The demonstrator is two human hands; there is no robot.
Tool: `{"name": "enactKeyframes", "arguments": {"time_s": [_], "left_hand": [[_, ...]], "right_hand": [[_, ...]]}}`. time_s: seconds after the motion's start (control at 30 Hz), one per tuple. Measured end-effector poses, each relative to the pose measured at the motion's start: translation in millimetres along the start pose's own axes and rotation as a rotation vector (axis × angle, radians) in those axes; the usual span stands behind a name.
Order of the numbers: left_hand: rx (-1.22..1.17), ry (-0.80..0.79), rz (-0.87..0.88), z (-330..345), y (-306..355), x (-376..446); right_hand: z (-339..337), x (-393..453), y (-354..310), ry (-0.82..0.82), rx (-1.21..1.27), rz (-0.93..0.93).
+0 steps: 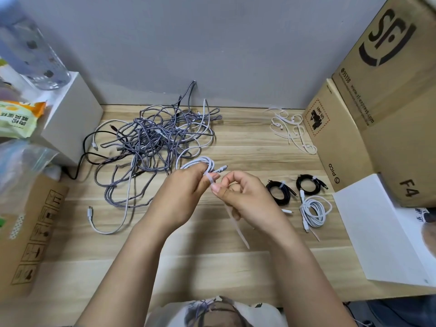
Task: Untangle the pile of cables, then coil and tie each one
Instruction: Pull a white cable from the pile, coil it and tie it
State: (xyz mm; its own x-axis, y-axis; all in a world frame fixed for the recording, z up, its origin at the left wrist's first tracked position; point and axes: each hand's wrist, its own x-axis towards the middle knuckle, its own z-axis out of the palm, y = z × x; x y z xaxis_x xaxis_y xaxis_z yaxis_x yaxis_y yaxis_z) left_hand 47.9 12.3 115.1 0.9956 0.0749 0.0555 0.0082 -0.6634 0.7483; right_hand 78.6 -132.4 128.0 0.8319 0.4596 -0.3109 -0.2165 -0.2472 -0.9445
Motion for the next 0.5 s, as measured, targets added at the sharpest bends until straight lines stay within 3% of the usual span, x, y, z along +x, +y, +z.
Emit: {"name": "enactKeyframes", "arguments": {"time_s": [0.07, 0.23, 0.37, 0.5], "left_hand": [[0.019, 0.014, -0.007, -0.5, 3.7, -0.7], [0.083, 0.000, -0.015, 2.6, 8.1, -3.2], [0.078, 0.016, -0.026, 4.6, 8.0, -3.7], [-0.192, -0.005, -0.088, 4.9, 1.4, -4.1]], "right_hand": [[-2.1, 2.1, 4.7, 0.043, -0.072, -0.014], [-0.4, 0.6, 2.7, -0.103, -0.037, 0.074], [4.0, -0.9, 2.4, -0.059, -0.055, 0.062], [10.2, -2.5, -1.4, 0.013, 0.046, 0.084]]}}
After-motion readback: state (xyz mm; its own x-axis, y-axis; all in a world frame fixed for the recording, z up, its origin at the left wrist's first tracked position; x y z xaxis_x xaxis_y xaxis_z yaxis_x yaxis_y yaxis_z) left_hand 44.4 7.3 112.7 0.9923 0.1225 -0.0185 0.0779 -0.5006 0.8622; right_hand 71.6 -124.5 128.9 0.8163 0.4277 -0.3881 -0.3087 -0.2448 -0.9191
